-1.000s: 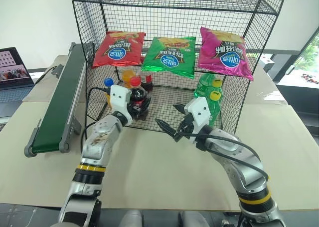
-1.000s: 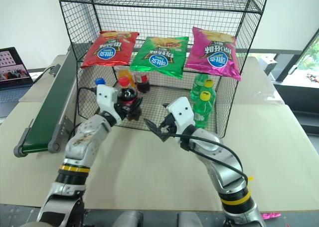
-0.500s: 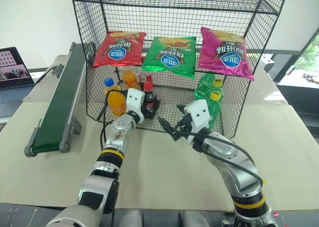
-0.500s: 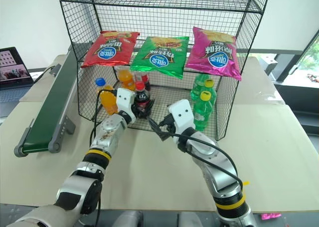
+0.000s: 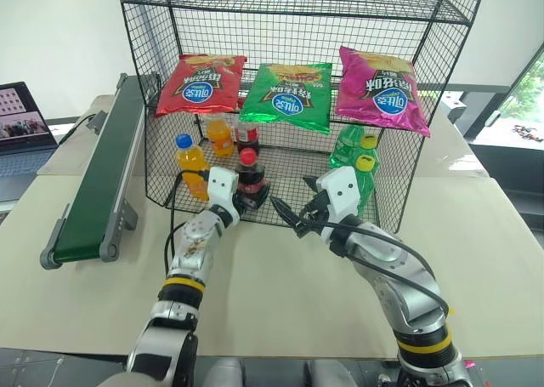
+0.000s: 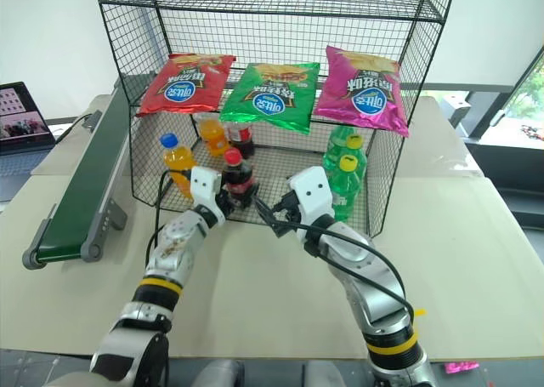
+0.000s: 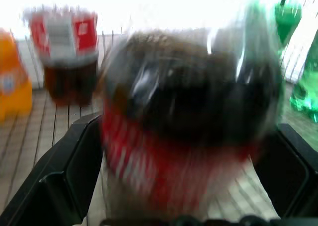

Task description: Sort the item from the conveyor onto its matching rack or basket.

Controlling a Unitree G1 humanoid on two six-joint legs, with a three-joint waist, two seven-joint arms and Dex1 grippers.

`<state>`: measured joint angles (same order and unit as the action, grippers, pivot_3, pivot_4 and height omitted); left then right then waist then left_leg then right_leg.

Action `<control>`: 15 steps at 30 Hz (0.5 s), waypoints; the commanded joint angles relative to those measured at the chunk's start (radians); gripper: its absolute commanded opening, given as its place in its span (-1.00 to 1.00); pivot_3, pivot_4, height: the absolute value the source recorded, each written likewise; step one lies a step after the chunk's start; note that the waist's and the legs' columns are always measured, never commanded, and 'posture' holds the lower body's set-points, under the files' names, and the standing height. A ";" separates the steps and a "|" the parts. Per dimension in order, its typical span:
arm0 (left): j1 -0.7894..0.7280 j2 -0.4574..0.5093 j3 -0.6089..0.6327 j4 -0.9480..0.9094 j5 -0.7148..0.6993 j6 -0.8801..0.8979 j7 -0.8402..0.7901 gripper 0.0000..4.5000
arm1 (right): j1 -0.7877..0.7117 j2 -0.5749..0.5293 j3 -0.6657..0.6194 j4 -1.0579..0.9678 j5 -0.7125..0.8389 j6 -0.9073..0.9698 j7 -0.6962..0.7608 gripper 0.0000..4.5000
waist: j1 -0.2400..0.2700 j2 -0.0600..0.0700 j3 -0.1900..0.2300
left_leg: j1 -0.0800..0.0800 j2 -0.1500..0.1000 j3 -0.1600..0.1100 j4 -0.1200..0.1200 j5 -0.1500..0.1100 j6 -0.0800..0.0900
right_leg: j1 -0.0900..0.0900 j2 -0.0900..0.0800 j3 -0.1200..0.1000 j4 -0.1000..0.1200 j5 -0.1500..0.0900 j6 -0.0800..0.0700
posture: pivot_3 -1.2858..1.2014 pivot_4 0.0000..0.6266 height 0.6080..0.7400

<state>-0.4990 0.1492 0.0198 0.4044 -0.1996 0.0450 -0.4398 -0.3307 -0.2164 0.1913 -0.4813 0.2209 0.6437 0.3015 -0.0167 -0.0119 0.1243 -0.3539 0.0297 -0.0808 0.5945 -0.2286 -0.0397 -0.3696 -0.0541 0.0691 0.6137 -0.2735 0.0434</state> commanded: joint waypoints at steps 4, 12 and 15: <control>0.064 0.040 0.015 -0.215 -0.015 0.111 0.018 0.98 | -0.026 0.011 0.004 0.003 0.005 -0.031 0.025 1.00 | 0.002 0.000 0.000 | 0.000 0.000 0.000 0.001 0.000 0.000 | 0.001 0.000 0.000 0.000 0.000 0.000 | 0.03 -0.52 0.97; 0.252 0.208 0.057 -0.577 -0.101 0.347 -0.070 0.98 | 0.019 -0.024 -0.022 -0.018 0.020 -0.034 0.071 1.00 | -0.012 0.001 0.000 | 0.000 0.001 0.000 -0.001 0.000 0.000 | 0.000 0.000 0.000 0.000 0.000 0.000 | 0.03 -0.52 0.97; 0.334 0.298 0.105 -0.684 -0.143 0.428 -0.098 0.98 | 0.095 -0.077 -0.037 -0.030 0.019 -0.060 0.113 1.00 | -0.008 0.001 0.000 | 0.001 0.001 0.000 -0.002 0.000 0.000 | 0.000 0.000 0.000 -0.001 0.000 0.000 | 0.03 -0.52 0.97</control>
<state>-0.1863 0.4183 0.0851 -0.1947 -0.3075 0.4347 -0.5198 -0.2603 -0.2745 0.1783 -0.4686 0.2219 0.6231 0.3894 -0.0249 -0.0108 0.1242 -0.3534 0.0306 -0.0809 0.5929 -0.2288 -0.0397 -0.3695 -0.0542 0.0690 0.6124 -0.2741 0.0440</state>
